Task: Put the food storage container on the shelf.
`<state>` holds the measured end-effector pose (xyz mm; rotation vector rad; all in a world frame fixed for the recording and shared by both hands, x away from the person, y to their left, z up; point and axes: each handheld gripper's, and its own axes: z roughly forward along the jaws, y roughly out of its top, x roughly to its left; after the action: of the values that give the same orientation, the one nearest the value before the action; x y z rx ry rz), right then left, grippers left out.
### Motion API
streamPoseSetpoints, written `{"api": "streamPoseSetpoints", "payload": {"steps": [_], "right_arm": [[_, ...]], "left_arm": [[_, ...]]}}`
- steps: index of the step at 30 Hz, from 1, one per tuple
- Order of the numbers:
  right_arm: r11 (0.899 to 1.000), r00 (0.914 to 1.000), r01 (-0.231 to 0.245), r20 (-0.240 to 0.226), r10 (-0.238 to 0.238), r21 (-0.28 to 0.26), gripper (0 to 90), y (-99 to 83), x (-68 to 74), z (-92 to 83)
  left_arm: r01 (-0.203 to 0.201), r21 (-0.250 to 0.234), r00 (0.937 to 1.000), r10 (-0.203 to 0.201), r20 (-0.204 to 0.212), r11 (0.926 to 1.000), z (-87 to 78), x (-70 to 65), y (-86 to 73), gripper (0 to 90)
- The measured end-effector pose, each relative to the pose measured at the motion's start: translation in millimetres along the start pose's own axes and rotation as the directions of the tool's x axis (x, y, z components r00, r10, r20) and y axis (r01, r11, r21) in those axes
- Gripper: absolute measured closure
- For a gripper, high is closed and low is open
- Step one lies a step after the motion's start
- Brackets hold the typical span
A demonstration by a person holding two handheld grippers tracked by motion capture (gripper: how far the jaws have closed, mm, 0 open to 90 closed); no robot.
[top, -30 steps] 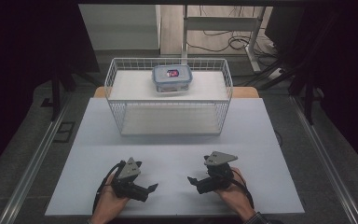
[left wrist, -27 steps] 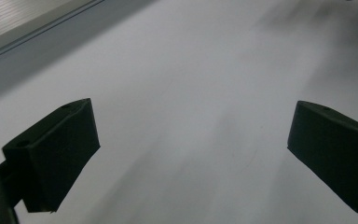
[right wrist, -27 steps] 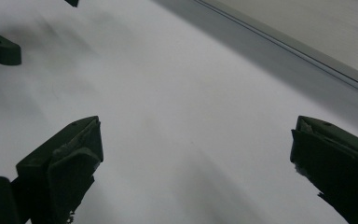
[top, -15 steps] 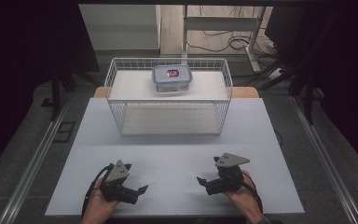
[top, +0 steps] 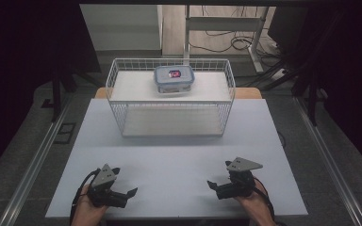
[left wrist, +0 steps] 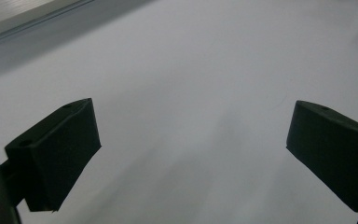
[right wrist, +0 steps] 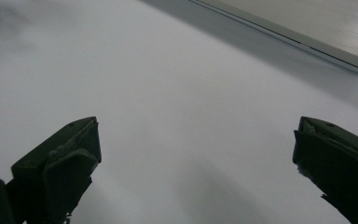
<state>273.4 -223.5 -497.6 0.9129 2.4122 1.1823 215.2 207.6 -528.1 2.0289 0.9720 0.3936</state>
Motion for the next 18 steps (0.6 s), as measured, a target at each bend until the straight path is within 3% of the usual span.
{"api": "streamPoseSetpoints", "payload": {"steps": [18], "right_arm": [[0.998, 0.9962, -0.044, 0.077, 0.041, 0.043, 0.0, -26.3, -12.5, -23.5]], "left_arm": [[0.001, 0.041, 0.9987, 0.001, -0.052, 0.9991, -19.8, 10.4, -24.6, 2.2]]}}
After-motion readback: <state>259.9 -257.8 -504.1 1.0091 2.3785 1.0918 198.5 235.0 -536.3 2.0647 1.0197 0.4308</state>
